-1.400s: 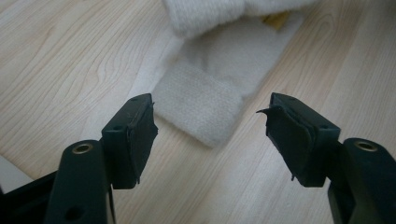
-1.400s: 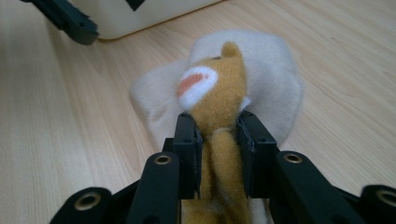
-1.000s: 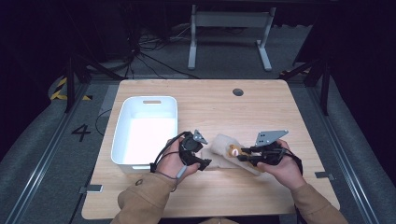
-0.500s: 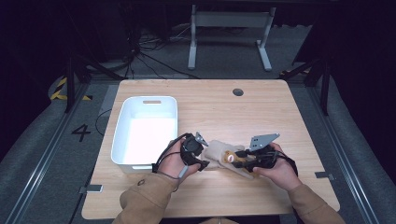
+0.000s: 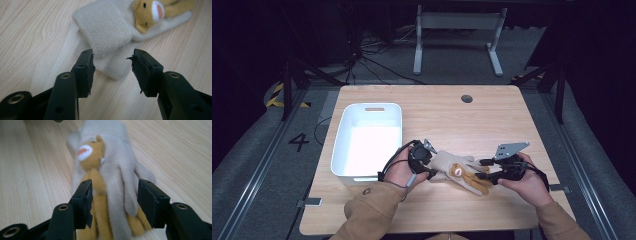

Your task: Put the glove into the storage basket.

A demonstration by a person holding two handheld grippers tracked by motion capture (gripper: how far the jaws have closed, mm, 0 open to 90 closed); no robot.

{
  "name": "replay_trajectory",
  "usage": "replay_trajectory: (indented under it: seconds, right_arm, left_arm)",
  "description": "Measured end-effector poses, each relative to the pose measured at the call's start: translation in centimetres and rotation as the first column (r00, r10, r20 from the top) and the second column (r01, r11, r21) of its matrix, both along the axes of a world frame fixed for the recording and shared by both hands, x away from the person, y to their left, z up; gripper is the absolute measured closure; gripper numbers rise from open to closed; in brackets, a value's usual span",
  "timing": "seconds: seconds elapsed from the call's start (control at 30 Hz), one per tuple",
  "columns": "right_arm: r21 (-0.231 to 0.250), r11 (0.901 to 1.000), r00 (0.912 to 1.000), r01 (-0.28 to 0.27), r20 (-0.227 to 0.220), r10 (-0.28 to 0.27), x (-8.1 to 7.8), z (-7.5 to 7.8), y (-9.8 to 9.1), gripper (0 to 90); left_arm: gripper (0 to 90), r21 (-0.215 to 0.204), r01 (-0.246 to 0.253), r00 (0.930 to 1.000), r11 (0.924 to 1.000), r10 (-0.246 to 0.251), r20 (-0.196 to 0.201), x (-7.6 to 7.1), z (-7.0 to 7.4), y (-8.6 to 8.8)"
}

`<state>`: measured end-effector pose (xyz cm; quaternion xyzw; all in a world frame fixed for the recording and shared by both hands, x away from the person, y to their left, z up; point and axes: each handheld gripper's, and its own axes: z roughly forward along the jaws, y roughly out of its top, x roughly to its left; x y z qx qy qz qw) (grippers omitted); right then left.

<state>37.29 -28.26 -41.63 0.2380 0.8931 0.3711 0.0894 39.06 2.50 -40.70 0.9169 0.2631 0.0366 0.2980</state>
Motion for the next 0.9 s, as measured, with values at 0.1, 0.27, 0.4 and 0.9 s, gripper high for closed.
replay_trajectory:
  seconds: [0.1,0.27,0.4,0.9]
  right_arm:
    - [-0.018,0.9996,0.9997,0.023,-0.01,-0.023,-0.1,0.2,-0.9,48.9]
    - [-0.034,0.9987,0.9984,0.038,-0.041,-0.04,0.0,0.3,-1.7,49.0]
    - [-0.06,0.9973,0.9972,0.042,-0.059,-0.045,-0.1,0.1,-2.1,48.9]
    - [-0.178,0.9837,0.9882,-0.025,-0.153,-0.002,-0.6,-1.0,-1.7,46.7]
  left_arm:
    - [51.3,-0.02,0.001,1.0,0.9998,-0.001,0.002,0.2,-0.3,0.0]
    - [52.3,-0.011,0.001,0.9999,0.9999,-0.001,-0.015,0.2,-0.6,-0.2]
    - [52.3,-0.008,-0.008,0.9998,0.9999,0.008,-0.017,0.2,-0.7,-0.1]
    - [50.3,-0.004,-0.009,0.9998,1.0,0.009,-0.02,0.6,-0.9,-0.2]
